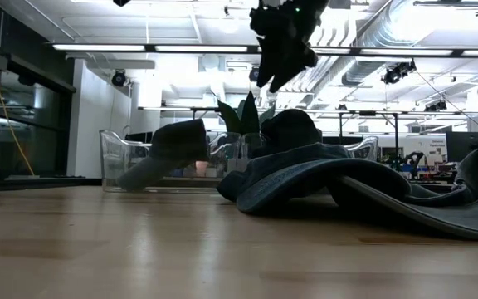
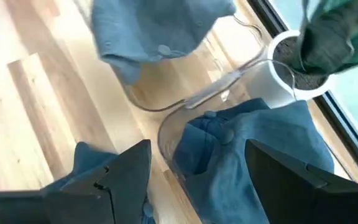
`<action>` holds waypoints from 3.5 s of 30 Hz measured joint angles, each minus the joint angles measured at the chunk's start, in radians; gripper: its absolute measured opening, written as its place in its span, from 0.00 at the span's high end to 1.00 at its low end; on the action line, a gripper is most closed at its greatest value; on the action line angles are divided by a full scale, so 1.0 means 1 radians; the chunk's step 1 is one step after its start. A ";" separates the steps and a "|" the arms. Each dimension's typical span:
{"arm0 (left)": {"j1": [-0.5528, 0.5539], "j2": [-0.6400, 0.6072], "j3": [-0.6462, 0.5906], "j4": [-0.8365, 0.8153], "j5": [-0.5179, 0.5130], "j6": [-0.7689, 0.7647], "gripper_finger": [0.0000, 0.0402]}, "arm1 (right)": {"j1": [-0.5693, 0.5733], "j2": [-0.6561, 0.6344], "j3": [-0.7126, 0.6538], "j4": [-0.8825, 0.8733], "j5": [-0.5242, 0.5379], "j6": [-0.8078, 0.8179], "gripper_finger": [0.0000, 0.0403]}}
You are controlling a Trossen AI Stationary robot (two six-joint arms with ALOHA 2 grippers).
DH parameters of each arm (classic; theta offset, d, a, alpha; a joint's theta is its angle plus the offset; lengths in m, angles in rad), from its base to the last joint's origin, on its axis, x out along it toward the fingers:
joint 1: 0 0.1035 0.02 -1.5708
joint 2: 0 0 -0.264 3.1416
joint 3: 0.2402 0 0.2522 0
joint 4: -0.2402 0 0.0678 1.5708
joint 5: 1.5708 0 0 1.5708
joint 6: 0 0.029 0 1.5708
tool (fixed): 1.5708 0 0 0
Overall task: Pick & Place hat
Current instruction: Put the right dark blue cap into the right transparent bin, then put the dark blue cap into the right transparent bin
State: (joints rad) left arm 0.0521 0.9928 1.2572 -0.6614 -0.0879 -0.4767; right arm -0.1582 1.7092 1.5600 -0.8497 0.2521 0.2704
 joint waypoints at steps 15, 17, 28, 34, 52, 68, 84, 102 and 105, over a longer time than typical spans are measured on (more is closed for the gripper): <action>0.000 0.000 0.000 -0.029 -0.005 0.001 0.28 | -0.121 -0.050 -0.003 -0.311 0.041 0.089 0.92; 0.000 0.000 0.000 -0.028 -0.005 0.000 0.28 | -0.141 -0.052 -0.003 -0.317 0.002 0.090 0.98; 0.000 0.011 -0.001 -0.032 0.000 0.000 0.28 | -0.250 -0.053 -0.009 -0.314 -0.086 0.141 1.00; 0.000 0.011 -0.001 -0.061 0.000 -0.016 0.28 | -0.311 -0.136 -0.206 -0.165 -0.196 0.164 1.00; 0.000 0.022 0.000 -0.061 -0.001 -0.043 0.28 | -0.418 -0.329 -0.645 0.441 -0.420 0.428 1.00; 0.000 0.021 0.000 -0.045 0.015 -0.052 0.28 | -0.417 -0.045 -0.538 0.480 -0.442 0.433 1.00; 0.000 0.021 0.000 -0.045 0.018 -0.047 0.28 | -0.417 0.023 -0.529 0.437 -0.428 0.406 1.00; 0.000 0.021 0.000 -0.045 0.017 -0.048 0.28 | -0.418 -0.165 -0.535 0.419 -0.418 0.398 1.00; 0.000 0.021 0.000 -0.045 0.016 -0.048 0.28 | -0.415 -0.204 -0.535 0.406 -0.422 0.395 1.00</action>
State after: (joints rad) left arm 0.0521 1.0134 1.2568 -0.7065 -0.0715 -0.5247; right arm -0.5733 1.5048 1.0248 -0.4433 -0.1696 0.6653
